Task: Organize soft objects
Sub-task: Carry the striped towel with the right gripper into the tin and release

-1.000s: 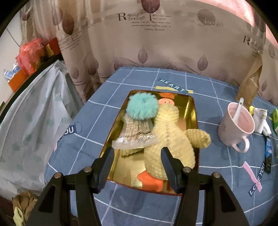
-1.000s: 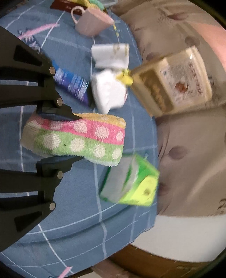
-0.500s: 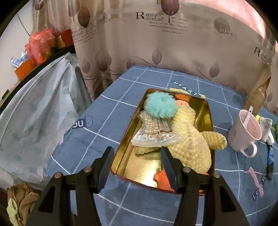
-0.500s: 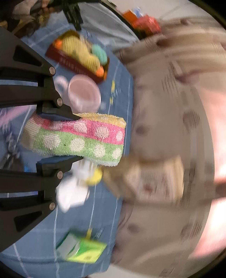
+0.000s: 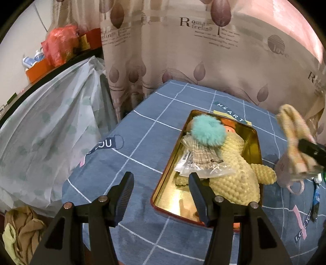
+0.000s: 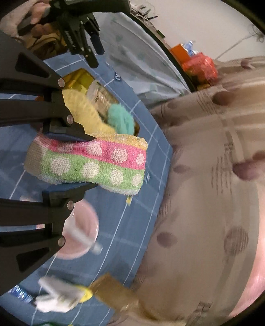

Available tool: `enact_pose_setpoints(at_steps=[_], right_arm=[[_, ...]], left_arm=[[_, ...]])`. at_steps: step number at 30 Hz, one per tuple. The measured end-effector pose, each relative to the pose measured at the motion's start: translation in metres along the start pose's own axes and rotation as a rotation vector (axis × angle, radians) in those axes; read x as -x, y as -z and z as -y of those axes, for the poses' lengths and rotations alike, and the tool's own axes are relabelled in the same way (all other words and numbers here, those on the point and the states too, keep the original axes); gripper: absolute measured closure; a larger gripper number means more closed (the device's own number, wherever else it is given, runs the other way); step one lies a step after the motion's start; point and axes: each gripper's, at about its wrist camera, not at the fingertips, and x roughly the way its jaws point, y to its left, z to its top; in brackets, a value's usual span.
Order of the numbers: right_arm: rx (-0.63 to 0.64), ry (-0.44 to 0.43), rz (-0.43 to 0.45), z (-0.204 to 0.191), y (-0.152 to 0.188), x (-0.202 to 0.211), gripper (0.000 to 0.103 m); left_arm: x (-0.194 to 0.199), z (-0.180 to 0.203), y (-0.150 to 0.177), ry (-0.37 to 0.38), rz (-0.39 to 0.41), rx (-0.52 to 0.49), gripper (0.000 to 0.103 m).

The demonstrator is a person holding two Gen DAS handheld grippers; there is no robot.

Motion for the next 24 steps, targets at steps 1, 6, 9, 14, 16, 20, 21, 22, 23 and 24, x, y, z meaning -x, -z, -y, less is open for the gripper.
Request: enact_pose_setpoints(at_steps=[1,6,9,14,16,20,21,22,23,24], right_arm=[[0.008,-0.006,-0.005,-0.007,-0.004,-0.008,0.072],[0.055,-0.03,-0.039,-0.039,-0.016,-0.044,0.072],[0.06,-0.041,-0.061,-0.048,-0.023,-0.062,0.072],[0.051,-0.056,-0.091,-0.059,-0.03,-0.089,0.072],[0.048,-0.057,-0.102,-0.061,-0.031,-0.098,0.072],[0.039,-0.044,-0.138,-0.061,-0.03,-0.117,0.071],[0.038,-0.041,-0.153,-0.06,-0.03,-0.122,0.071],[0.034,-0.038,-0.166,-0.059,-0.029,-0.126,0.07],[0.031,-0.037,-0.17,-0.058,-0.028,-0.128,0.07],[0.031,-0.036,-0.169,-0.058,-0.028,-0.129,0.069]], left_arm=[[-0.001,-0.002,0.0,0.002,-0.003,0.005,0.046],[-0.006,-0.007,0.0,0.007,-0.016,0.021,0.046],[-0.008,-0.009,0.001,0.011,-0.022,0.028,0.046],[-0.01,-0.01,0.0,0.016,-0.027,0.028,0.046],[-0.011,-0.01,0.001,0.013,-0.028,0.025,0.046],[-0.013,-0.008,0.001,0.008,-0.032,0.019,0.046],[-0.013,-0.008,0.002,0.005,-0.034,0.016,0.046],[-0.014,-0.007,0.002,0.003,-0.036,0.013,0.046],[-0.015,-0.007,0.002,0.002,-0.037,0.012,0.046],[-0.015,-0.006,0.002,0.003,-0.037,0.011,0.046]])
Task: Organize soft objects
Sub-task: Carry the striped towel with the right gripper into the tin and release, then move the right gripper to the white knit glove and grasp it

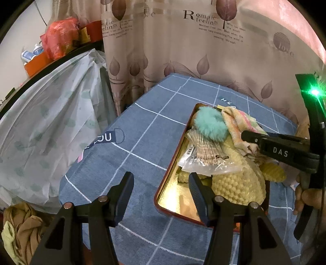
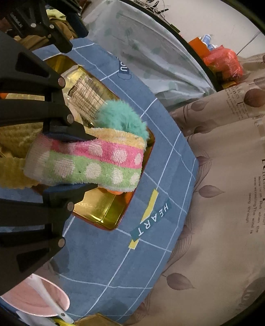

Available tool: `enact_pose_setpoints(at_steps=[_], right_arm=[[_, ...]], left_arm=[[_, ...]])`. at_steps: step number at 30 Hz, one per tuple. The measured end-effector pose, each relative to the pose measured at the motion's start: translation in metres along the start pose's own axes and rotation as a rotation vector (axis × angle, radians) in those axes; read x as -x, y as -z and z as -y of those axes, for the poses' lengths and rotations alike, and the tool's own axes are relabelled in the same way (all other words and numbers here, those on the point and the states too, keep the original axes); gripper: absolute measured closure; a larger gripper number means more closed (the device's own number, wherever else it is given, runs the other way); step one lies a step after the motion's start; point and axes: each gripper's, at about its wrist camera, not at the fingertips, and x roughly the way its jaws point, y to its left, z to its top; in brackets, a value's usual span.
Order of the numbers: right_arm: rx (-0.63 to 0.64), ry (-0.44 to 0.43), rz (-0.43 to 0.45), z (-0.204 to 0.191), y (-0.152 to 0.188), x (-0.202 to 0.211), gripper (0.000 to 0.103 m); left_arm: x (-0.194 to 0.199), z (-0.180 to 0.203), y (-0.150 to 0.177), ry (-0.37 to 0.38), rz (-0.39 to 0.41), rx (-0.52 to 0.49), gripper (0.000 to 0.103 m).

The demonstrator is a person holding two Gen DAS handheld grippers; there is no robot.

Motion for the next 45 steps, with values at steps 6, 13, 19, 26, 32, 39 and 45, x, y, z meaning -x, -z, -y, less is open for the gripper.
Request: enact_pose_setpoints(at_steps=[6,13,19,26,32,39,45], right_arm=[[0.0,0.01,0.01,0.0,-0.001,0.0,0.059],[-0.006,0.017,0.037,-0.002,-0.003,0.011,0.037],[0.004,0.007,0.047,-0.003,-0.005,0.018,0.031],[0.003,-0.001,0.057,-0.002,-0.004,0.028,0.031],[-0.003,-0.012,0.102,0.001,0.002,0.055,0.031],[-0.051,0.025,0.15,0.031,0.033,0.095,0.031],[-0.136,0.113,0.155,0.089,0.075,0.128,0.031]], left_arm=[[0.002,0.002,0.001,0.003,0.007,-0.009,0.046],[0.003,0.004,0.001,0.003,0.011,-0.013,0.046],[0.004,0.006,0.001,0.004,0.016,-0.012,0.046],[0.005,0.008,0.001,-0.001,0.021,-0.02,0.046],[0.004,0.01,0.001,-0.008,0.018,-0.033,0.046],[0.004,0.014,0.002,-0.02,0.018,-0.046,0.046],[0.006,0.018,0.003,-0.03,0.024,-0.065,0.046]])
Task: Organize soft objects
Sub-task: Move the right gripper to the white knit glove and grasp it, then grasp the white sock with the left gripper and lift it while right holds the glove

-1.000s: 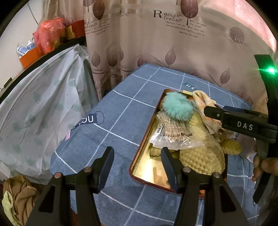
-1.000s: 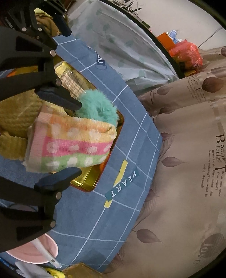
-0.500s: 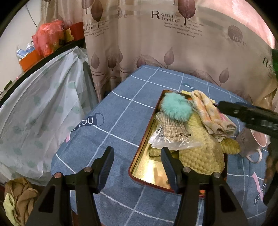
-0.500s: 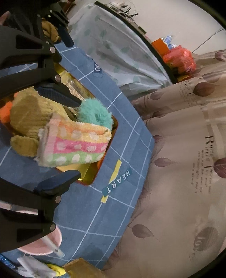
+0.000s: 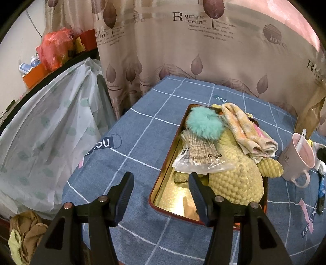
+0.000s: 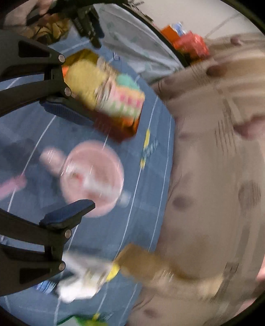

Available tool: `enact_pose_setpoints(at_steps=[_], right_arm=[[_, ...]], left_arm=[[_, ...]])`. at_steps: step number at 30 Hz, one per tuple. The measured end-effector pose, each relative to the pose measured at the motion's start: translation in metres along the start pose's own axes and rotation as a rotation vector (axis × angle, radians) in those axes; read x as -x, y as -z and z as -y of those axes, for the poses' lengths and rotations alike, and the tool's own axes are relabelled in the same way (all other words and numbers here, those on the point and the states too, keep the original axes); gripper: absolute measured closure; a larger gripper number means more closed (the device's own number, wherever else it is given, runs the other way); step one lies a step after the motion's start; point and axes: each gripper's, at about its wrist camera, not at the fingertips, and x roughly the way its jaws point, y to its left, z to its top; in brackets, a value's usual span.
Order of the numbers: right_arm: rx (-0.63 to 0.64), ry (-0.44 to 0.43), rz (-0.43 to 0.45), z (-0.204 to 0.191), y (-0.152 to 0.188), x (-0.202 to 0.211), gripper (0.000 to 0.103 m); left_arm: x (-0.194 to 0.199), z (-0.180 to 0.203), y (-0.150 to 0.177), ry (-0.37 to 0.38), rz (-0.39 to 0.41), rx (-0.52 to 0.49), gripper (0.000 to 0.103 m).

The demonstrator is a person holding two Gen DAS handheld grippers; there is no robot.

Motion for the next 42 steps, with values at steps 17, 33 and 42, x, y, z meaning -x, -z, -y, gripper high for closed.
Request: enact_pose_setpoints(at_steps=[17,33,42], right_arm=[[-0.23,0.295,-0.025,0.191,0.065,0.035,0.031],[-0.218,0.302,-0.034,0.227,0.066,0.004,0.036],[-0.185,0.303,-0.064,0.241,0.066,-0.021,0.047]], left_arm=[[0.004,0.015,0.002,-0.004,-0.02,-0.032,0.046],[0.045,0.128,-0.001,0.186,0.003,-0.255,0.046],[0.052,0.215,0.006,0.294,-0.023,-0.409,0.046]])
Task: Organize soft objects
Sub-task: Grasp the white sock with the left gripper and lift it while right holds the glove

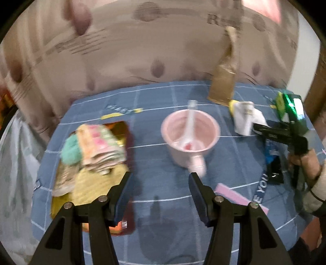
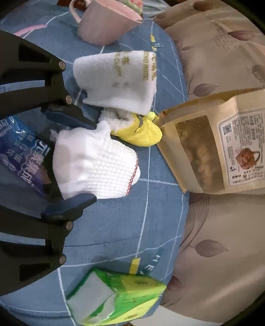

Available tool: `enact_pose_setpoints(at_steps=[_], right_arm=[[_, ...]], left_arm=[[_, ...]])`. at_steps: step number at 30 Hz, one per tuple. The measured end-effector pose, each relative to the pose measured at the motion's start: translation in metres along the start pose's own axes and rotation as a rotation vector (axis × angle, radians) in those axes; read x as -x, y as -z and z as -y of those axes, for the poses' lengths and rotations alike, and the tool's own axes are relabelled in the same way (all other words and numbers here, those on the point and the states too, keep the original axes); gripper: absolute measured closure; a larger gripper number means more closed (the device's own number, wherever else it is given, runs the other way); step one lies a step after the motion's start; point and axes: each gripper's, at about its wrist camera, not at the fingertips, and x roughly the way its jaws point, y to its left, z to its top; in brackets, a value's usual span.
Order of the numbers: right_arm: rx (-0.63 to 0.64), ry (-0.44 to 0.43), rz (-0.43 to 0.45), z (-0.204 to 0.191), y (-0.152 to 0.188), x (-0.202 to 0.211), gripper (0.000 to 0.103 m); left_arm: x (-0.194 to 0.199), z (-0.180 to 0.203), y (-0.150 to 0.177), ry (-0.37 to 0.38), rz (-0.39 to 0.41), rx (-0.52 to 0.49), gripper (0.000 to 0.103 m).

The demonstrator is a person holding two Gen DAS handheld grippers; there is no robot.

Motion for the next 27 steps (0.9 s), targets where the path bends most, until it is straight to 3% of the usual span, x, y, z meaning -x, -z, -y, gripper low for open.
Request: enact_pose_setpoints(at_steps=[3,9,21,27], right_arm=[[0.041,0.014,0.012,-0.003,0.0,-0.002,0.059],[0.066,0.002,0.042,-0.002,0.002,0.004,0.07],[0.006,-0.01,0.128,0.028,0.008,0.043,0.072],[-0.026,0.053,0.158,0.052,0.025,0.065,0.072]], left_arm=[[-0.007,0.024,-0.007,0.042,-0.009,-0.032,0.046],[-0.023,0.064,-0.019,0.105,-0.039,-0.089,0.046],[-0.054,0.125,-0.04,0.214,-0.039,-0.162,0.046],[-0.075,0.142,-0.058,0.263,-0.036,-0.164,0.046]])
